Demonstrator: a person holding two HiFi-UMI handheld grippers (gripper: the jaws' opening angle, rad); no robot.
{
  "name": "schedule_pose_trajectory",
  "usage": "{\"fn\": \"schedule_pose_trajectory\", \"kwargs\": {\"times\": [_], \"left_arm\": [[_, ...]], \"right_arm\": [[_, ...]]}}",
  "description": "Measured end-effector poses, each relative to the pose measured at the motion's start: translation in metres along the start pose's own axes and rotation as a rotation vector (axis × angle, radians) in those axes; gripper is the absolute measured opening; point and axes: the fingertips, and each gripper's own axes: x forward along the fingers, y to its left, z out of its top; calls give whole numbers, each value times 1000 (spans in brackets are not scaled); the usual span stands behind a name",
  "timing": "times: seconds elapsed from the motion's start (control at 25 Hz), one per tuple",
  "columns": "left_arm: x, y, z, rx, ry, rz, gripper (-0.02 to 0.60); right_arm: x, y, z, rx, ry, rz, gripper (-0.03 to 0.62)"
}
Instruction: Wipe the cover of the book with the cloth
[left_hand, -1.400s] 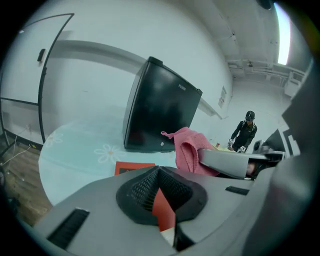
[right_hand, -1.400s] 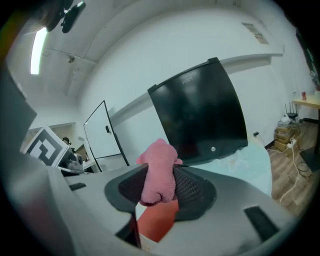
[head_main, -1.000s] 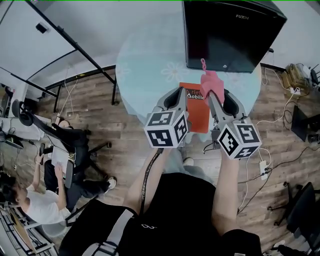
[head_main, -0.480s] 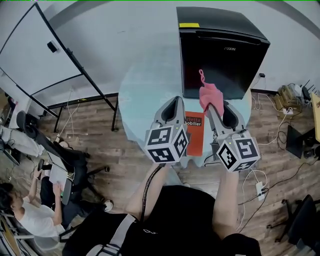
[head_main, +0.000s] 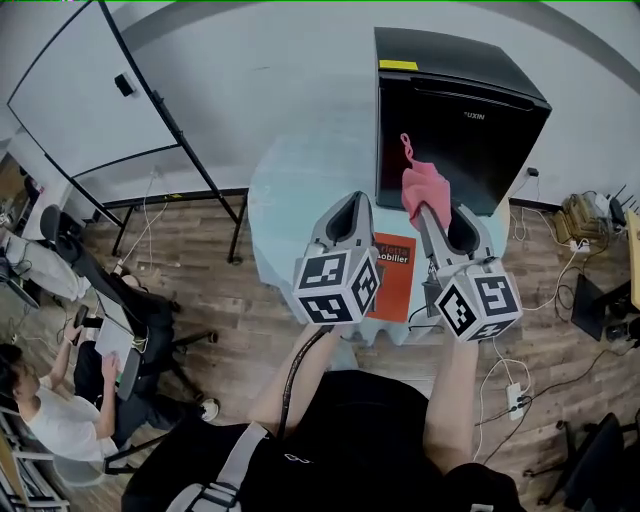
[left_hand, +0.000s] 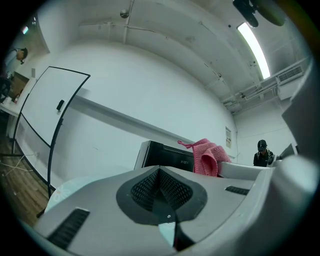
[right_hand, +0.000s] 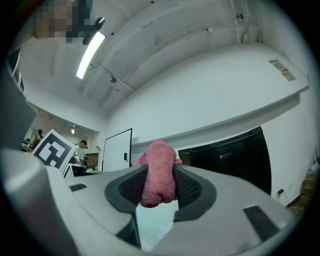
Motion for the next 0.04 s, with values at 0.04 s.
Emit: {"fn": "schedule_pose_trajectory", "kwargs": {"times": [0.04], "left_arm": [[0,0,2,2,-7,0,14]], "right_arm": [[1,1,2,0,-5,2,149]]}}
